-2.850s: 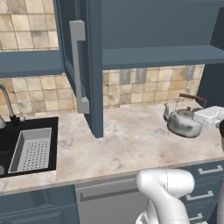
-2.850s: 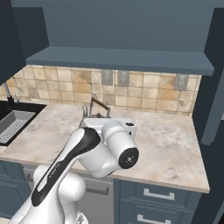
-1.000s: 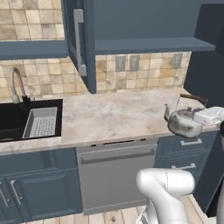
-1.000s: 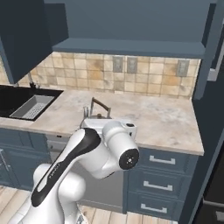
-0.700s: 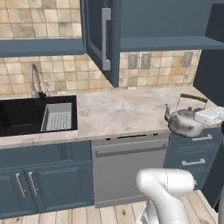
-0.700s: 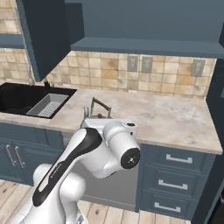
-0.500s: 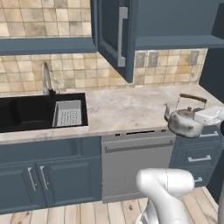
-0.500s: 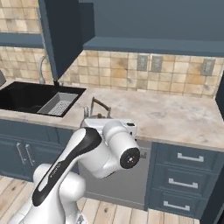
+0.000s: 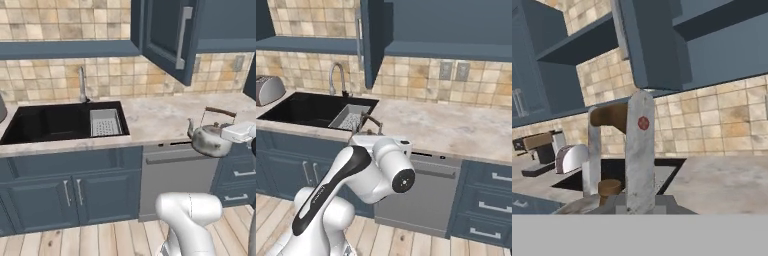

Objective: Open the cabinet, pick the kettle from the cabinet, and place it in the sink.

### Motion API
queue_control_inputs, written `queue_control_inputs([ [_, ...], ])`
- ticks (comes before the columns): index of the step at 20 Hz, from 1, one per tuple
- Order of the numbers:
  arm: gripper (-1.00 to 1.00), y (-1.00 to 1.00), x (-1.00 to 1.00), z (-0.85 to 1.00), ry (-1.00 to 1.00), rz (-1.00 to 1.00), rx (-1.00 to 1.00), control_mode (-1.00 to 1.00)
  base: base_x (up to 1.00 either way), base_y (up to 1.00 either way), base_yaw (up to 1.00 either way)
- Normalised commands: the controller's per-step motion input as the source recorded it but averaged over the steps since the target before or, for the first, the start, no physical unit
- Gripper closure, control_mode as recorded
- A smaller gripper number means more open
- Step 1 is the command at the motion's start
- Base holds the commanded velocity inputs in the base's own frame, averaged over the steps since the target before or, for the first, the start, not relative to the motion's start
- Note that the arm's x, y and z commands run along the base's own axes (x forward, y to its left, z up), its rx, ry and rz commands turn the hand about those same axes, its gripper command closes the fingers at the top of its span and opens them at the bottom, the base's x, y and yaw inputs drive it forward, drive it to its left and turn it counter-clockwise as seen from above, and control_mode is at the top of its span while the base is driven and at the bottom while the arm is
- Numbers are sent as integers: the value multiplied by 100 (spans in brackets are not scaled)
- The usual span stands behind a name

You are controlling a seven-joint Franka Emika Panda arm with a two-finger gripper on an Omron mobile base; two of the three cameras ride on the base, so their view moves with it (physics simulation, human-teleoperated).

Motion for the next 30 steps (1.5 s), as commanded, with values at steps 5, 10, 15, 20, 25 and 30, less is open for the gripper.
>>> queue_control_inputs([
  [5, 100, 0, 0, 0, 0, 0, 0, 100, -15, 72, 0],
  [10, 100, 0, 0, 0, 0, 0, 0, 100, -3, 73, 0],
  [15, 100, 0, 0, 0, 0, 0, 0, 100, 15, 69, 0],
  [20, 100, 0, 0, 0, 0, 0, 0, 100, 34, 62, 0],
  [25, 100, 0, 0, 0, 0, 0, 0, 100, 51, 47, 1],
  [30, 100, 0, 0, 0, 0, 0, 0, 100, 63, 7, 2],
])
